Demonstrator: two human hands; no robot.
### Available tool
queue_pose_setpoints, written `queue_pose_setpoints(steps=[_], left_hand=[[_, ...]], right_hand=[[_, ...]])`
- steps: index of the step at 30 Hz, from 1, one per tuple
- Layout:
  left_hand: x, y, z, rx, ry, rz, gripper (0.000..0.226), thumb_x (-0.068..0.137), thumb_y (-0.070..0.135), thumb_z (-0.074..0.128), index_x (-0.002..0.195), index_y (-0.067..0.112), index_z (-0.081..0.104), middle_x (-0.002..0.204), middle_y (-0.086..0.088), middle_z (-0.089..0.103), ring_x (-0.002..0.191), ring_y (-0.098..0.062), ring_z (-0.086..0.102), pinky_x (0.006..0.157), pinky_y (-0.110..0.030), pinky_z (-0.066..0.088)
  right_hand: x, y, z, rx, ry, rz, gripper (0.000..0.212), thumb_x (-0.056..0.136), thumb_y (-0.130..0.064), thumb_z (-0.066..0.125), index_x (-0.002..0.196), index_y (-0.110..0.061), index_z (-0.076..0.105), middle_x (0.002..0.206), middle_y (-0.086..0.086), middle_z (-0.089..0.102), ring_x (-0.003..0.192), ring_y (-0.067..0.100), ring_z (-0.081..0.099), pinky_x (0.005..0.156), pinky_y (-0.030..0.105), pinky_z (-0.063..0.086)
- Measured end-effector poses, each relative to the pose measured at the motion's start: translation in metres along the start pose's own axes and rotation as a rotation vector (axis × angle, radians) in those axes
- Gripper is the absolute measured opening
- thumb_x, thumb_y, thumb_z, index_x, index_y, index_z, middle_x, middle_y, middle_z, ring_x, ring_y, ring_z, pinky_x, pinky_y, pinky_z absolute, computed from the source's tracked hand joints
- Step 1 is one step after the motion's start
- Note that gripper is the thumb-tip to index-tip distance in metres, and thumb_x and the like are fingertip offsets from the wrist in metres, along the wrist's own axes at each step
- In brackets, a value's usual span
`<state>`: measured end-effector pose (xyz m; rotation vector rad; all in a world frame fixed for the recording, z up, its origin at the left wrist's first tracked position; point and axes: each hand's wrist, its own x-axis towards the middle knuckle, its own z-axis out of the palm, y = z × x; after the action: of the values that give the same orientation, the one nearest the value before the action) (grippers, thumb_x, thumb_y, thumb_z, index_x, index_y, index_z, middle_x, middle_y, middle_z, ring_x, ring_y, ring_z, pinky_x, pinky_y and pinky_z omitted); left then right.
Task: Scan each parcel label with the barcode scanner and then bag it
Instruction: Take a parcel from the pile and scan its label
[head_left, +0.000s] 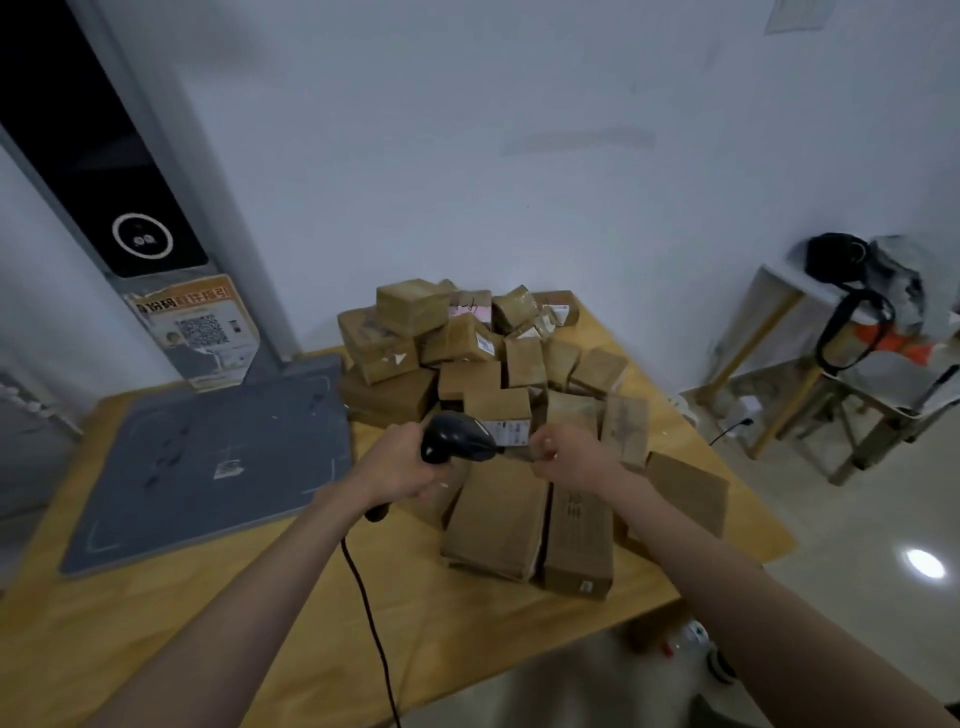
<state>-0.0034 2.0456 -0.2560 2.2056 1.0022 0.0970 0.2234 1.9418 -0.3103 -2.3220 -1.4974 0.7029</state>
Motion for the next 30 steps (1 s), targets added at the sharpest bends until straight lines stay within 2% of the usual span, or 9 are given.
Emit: queue_pose_setpoints(steps=[4,8,11,14,18,21,24,26,30], left_hand=[[0.019,-0.01,-0.011,-0.013,-0.004,-0.006,0.009,0.088,0.016,0.071,0.086,0.018,0.063,0.058,0.004,0.066,0.055,-0.016,0.07,0.06,-0.035,0.061],[0.041,-0.021,-0.017,-0.023,0.02,-0.043,0.009,0.088,0.015,0.07,0.09,0.008,0.066,0.058,-0.001,0.068,0.054,-0.016,0.069,0.06,-0.034,0.059],[0.056,-0.029,-0.018,-0.062,0.05,-0.085,0.008,0.086,0.013,0.071,0.088,0.007,0.066,0.059,-0.005,0.068,0.055,-0.018,0.07,0.058,-0.032,0.058],[0.07,-0.036,-0.015,-0.069,0.061,-0.124,0.008,0.086,0.012,0.071,0.083,0.013,0.064,0.059,-0.006,0.069,0.054,-0.017,0.069,0.059,-0.031,0.057],[0.087,-0.044,-0.012,-0.11,0.081,-0.196,0.008,0.086,0.011,0.071,0.088,0.006,0.065,0.066,-0.009,0.07,0.054,-0.018,0.069,0.059,-0.034,0.057],[0.096,-0.048,-0.008,-0.115,0.077,-0.238,0.007,0.087,0.013,0.071,0.086,0.013,0.065,0.069,-0.008,0.071,0.056,-0.018,0.069,0.06,-0.034,0.057],[0.1,-0.051,-0.005,-0.124,0.071,-0.272,0.017,0.086,0.013,0.072,0.081,0.024,0.06,0.067,-0.001,0.069,0.054,-0.013,0.068,0.056,-0.027,0.055],[0.101,-0.054,-0.003,-0.137,0.069,-0.299,0.018,0.085,0.013,0.072,0.081,0.025,0.061,0.069,0.001,0.069,0.054,-0.012,0.068,0.057,-0.028,0.055],[0.1,-0.061,0.0,-0.145,0.071,-0.326,0.011,0.085,0.013,0.071,0.084,0.02,0.063,0.072,-0.002,0.069,0.057,-0.017,0.069,0.062,-0.038,0.058]], right_hand=[[0.034,-0.003,-0.001,-0.056,-0.016,0.014,0.044,0.089,-0.029,0.068,0.13,-0.018,0.056,0.125,0.005,0.062,0.109,0.022,0.061,0.089,0.037,0.055],[0.072,0.004,-0.001,-0.083,-0.032,0.022,0.043,0.087,-0.029,0.07,0.125,-0.014,0.056,0.117,0.008,0.063,0.104,0.023,0.061,0.086,0.039,0.054],[0.103,0.011,0.003,-0.106,-0.023,0.026,0.057,0.089,-0.027,0.068,0.14,-0.012,0.047,0.137,0.012,0.054,0.119,0.026,0.055,0.093,0.036,0.05],[0.129,0.017,0.005,-0.144,-0.039,0.019,0.074,0.092,-0.018,0.067,0.154,-0.007,0.029,0.158,0.012,0.029,0.138,0.028,0.042,0.104,0.035,0.043],[0.162,0.026,0.013,-0.194,-0.078,-0.009,0.072,0.091,-0.011,0.067,0.151,-0.005,0.028,0.159,0.01,0.021,0.133,0.031,0.044,0.102,0.038,0.045],[0.185,0.034,0.019,-0.222,-0.113,-0.02,0.076,0.088,-0.008,0.069,0.152,-0.008,0.026,0.16,0.008,0.016,0.131,0.033,0.045,0.101,0.041,0.048],[0.198,0.037,0.027,-0.281,-0.121,-0.038,0.061,0.09,-0.004,0.066,0.143,-0.007,0.036,0.158,0.009,0.018,0.122,0.031,0.051,0.096,0.04,0.049],[0.204,0.039,0.034,-0.288,-0.097,-0.034,0.053,0.09,-0.003,0.066,0.136,-0.009,0.041,0.154,0.009,0.024,0.118,0.03,0.052,0.094,0.04,0.05],[0.209,0.041,0.041,-0.279,-0.068,-0.084,0.062,0.084,-0.006,0.072,0.136,-0.015,0.039,0.146,0.008,0.035,0.129,0.029,0.043,0.1,0.042,0.047]])
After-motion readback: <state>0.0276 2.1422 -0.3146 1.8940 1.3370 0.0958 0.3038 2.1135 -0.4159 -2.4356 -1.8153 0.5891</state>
